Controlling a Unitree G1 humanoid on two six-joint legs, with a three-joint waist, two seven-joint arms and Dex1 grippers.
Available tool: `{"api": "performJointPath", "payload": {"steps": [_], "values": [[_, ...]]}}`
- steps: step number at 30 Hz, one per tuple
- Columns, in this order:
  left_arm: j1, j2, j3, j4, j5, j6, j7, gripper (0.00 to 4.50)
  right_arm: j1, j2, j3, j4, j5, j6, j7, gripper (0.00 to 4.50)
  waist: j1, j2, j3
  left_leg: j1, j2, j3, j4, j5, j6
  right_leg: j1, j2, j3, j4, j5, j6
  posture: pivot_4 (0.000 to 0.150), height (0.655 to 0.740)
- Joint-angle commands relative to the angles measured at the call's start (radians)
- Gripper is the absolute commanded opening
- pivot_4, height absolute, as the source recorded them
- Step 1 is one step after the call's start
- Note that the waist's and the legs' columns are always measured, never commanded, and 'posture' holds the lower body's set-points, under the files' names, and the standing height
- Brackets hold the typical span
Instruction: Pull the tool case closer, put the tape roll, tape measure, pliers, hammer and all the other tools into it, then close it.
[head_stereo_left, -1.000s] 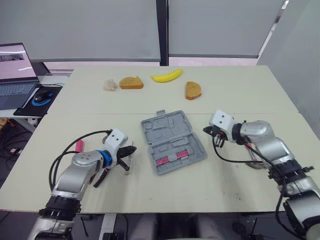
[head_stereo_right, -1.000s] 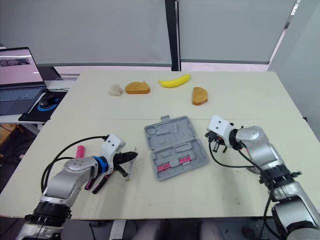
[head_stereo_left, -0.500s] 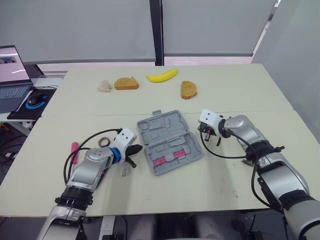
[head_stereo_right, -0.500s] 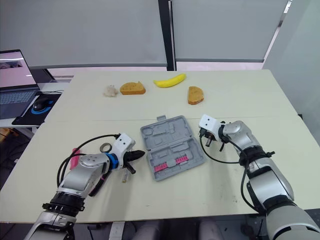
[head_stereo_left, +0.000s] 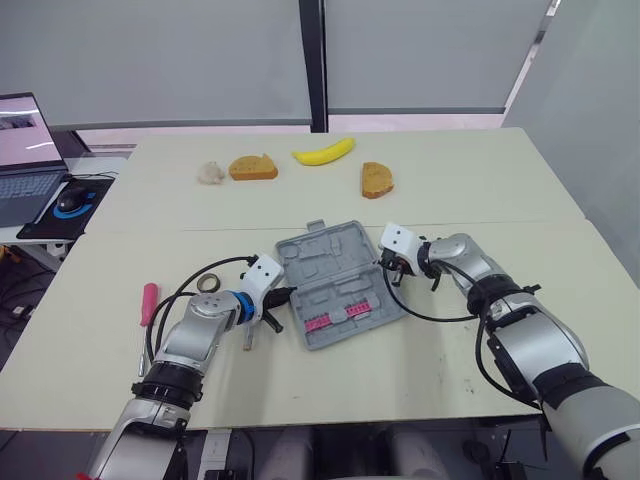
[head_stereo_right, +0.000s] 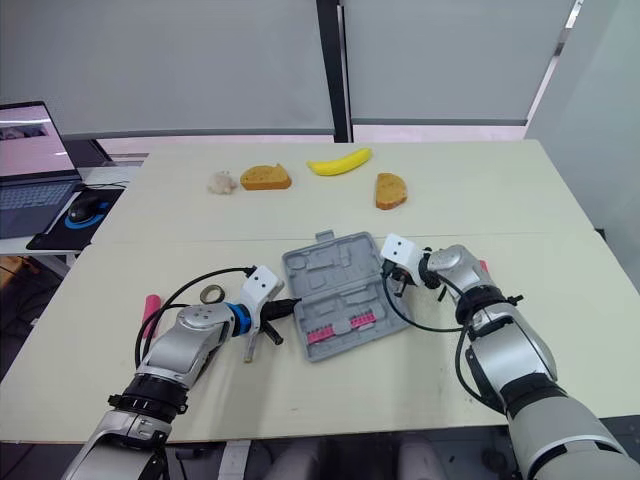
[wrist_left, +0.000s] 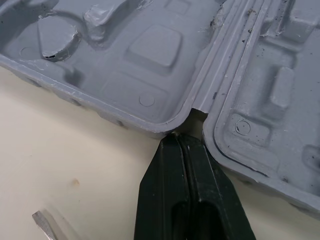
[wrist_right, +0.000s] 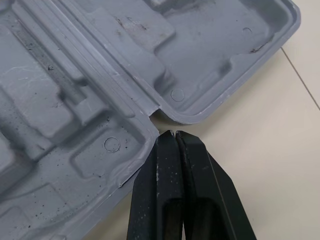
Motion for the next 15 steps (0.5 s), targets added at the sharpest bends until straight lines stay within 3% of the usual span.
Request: {"api": "performJointPath", "payload": {"steps": [1,7,15], "values": [[-0.012,-0.006,-0.017,-0.015,-0.008,-0.023,-0.052,0.0,-0.004,-0.001,-0.01,-0.031,0.011,0.003,0.107,0.01,-0.001,0.0,0.0,0.0,0.0,0.0,0.0,0.0,-0.001,0.0,0.0,0.0,0.0,0.0,0.0,0.15,0.7361],[-0.024,0.023,-0.041,-0.001,-0.001,-0.054,-0.158,0.0,0.067,-0.056,-0.018,-0.151,0.037,0.054,0.256,0.01,-0.004,0.0,0.0,0.0,0.0,0.0,0.0,0.001,-0.001,-0.001,0.001,0.0,0.0,0.0,0.0,0.15,0.7361],[-0.038,0.04,-0.077,-0.017,0.003,-0.059,-0.259,0.0,0.256,-0.145,-0.041,-0.559,0.089,0.248,0.33,0.01,0.004,0.0,0.0,-0.002,0.0,-0.001,0.0,0.001,-0.001,-0.001,0.001,0.0,0.0,0.0,0.0,0.15,0.7361]]}}
